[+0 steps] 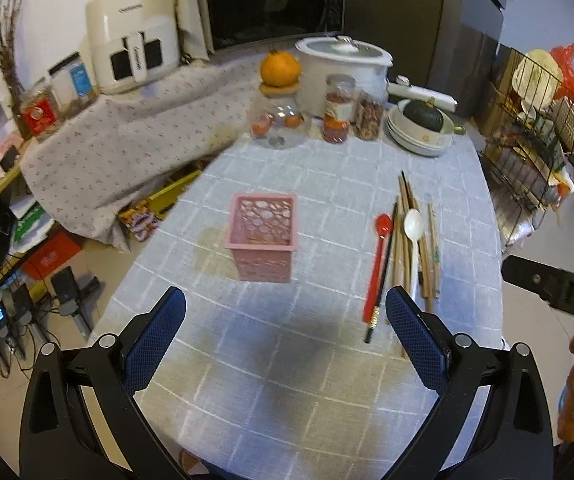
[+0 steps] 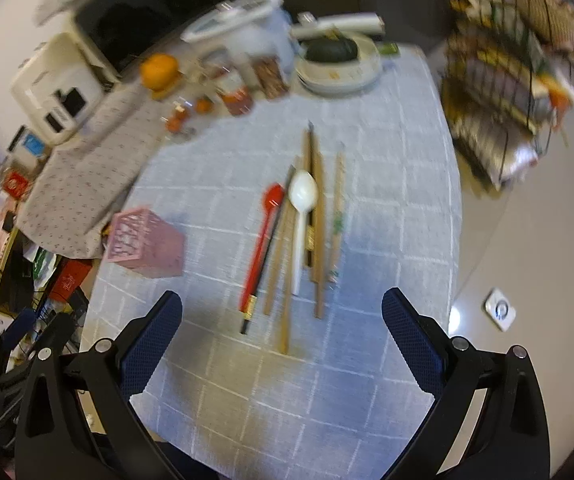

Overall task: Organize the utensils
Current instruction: 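Move both tools toward the utensils, left tool over the red spoon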

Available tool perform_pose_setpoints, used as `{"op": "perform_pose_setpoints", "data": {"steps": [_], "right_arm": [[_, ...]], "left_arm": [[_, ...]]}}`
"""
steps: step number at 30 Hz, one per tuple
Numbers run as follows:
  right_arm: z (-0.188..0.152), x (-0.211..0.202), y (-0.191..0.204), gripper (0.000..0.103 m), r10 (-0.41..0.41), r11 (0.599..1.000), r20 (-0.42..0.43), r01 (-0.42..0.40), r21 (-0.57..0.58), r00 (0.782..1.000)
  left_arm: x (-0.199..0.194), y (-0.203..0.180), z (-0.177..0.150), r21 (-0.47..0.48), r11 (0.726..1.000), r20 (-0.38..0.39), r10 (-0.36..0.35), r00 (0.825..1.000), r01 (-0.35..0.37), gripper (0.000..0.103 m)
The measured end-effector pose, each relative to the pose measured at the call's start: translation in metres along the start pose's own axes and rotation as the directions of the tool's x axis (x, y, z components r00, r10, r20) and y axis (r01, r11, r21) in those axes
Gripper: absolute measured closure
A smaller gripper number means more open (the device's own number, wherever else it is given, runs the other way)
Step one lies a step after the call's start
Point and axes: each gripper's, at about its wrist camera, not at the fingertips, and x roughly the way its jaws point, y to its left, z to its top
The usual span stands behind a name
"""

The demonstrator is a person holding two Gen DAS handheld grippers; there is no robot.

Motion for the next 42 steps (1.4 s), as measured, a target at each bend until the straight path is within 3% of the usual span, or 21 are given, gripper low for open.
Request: {"op": "perform_pose_setpoints", "data": {"steps": [8, 11, 15, 17, 18, 21, 26, 28, 31, 36, 42], "right_arm": [[0.021, 0.006, -0.029, 0.006, 0.042, 0.995, -0.053, -0.037, 0.097, 0.998], [0.034, 0.006, -0.037, 0.011, 0.050, 0.993, -0.049, -0.044, 0.113, 0.998], [0.048, 0.017, -0.053, 0.022, 0.050, 0.988, -0.073, -0.038, 0.152, 0.996], [0.054, 0.026, -0.063, 0.031, 0.044, 0.983, -0.096, -0.026, 0.180, 0.994], [0.056, 0.032, -0.068, 0.032, 0.044, 0.981, -0.110, -0.022, 0.193, 0.993], [0.060, 0.050, -0.080, 0.036, 0.068, 0.974, -0.150, -0.033, 0.224, 0.986], [0.065, 0.067, -0.090, 0.043, 0.075, 0.968, -0.181, -0.028, 0.251, 0.981], [0.068, 0.071, -0.089, 0.047, 0.080, 0.968, -0.184, -0.032, 0.249, 0.980], [0.069, 0.074, -0.089, 0.050, 0.087, 0.967, -0.184, -0.039, 0.251, 0.979], [0.071, 0.080, -0.089, 0.051, 0.090, 0.967, -0.185, -0.041, 0.253, 0.979], [0.071, 0.091, -0.083, 0.050, 0.082, 0.968, -0.207, -0.028, 0.250, 0.975]], "left_arm": [[0.012, -0.035, 0.027, 0.081, 0.996, -0.042, -0.045, 0.998, 0.049, 0.012], [0.030, -0.062, 0.038, 0.118, 0.989, -0.117, -0.078, 0.990, 0.092, 0.024], [0.064, -0.093, 0.047, 0.146, 0.976, -0.216, -0.131, 0.968, 0.165, 0.031], [0.086, -0.098, 0.050, 0.123, 0.976, -0.266, -0.140, 0.954, 0.178, 0.037], [0.104, -0.100, 0.051, 0.096, 0.976, -0.308, -0.159, 0.938, 0.196, 0.042], [0.138, -0.105, 0.052, 0.060, 0.979, -0.363, -0.160, 0.918, 0.194, 0.052], [0.180, -0.116, 0.057, 0.080, 0.980, -0.403, -0.136, 0.905, 0.183, 0.060], [0.196, -0.117, 0.060, 0.083, 0.982, -0.412, -0.120, 0.903, 0.168, 0.071], [0.215, -0.116, 0.062, 0.097, 0.983, -0.417, -0.103, 0.903, 0.157, 0.073], [0.244, -0.110, 0.068, 0.066, 0.977, -0.447, -0.151, 0.881, 0.201, 0.079], [0.263, -0.114, 0.072, 0.066, 0.974, -0.441, -0.166, 0.882, 0.217, 0.079]]}}
